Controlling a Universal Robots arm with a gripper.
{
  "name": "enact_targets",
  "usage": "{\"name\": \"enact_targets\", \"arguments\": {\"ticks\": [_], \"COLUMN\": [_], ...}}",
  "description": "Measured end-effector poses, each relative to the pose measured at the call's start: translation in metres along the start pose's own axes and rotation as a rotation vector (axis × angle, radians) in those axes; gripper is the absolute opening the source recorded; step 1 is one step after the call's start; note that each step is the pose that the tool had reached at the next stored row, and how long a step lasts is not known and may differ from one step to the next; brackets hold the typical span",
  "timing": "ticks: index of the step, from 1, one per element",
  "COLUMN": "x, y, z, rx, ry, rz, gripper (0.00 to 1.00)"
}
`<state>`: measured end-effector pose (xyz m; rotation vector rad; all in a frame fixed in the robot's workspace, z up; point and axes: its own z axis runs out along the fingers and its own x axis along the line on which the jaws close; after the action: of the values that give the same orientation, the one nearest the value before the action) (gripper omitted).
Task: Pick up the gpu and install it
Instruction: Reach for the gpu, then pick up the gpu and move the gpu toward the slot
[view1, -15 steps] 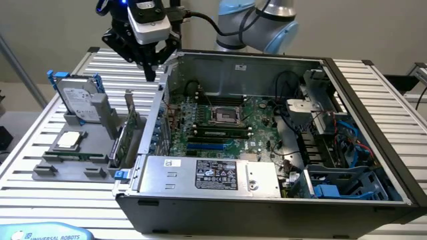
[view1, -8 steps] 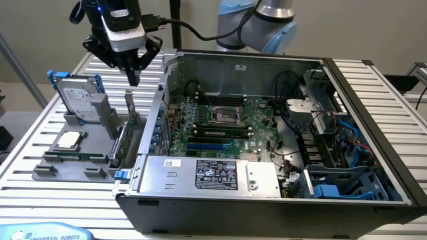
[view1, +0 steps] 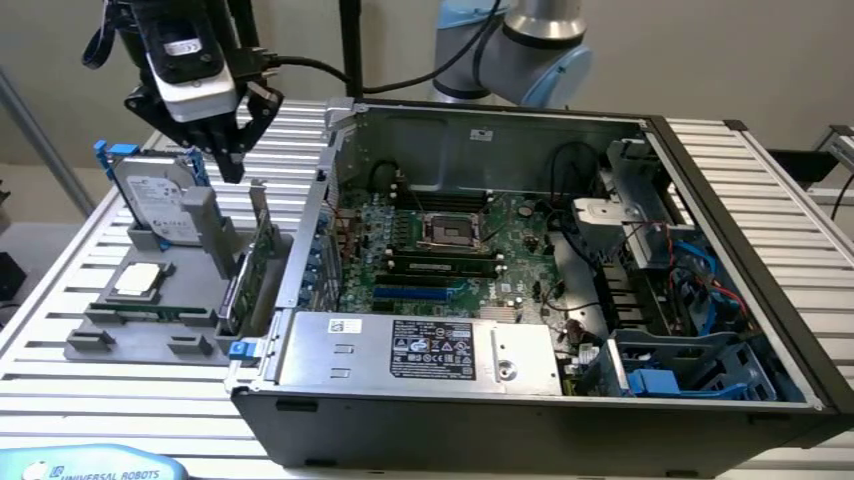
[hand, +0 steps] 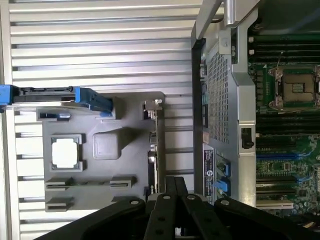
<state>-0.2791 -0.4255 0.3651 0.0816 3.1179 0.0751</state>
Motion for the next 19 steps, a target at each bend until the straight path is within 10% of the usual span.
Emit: {"name": "enact_targets", "arguments": {"ticks": [6, 19], "x": [0.026, 0.027], "y": [-0.0020, -0.0020], "z": [0.0102, 0.0108], "rx": [0.0023, 0.0024], "ry": [-0.0001, 0.0002], "rz": [0.000, 0.000], "gripper": [0.11, 0.11]}}
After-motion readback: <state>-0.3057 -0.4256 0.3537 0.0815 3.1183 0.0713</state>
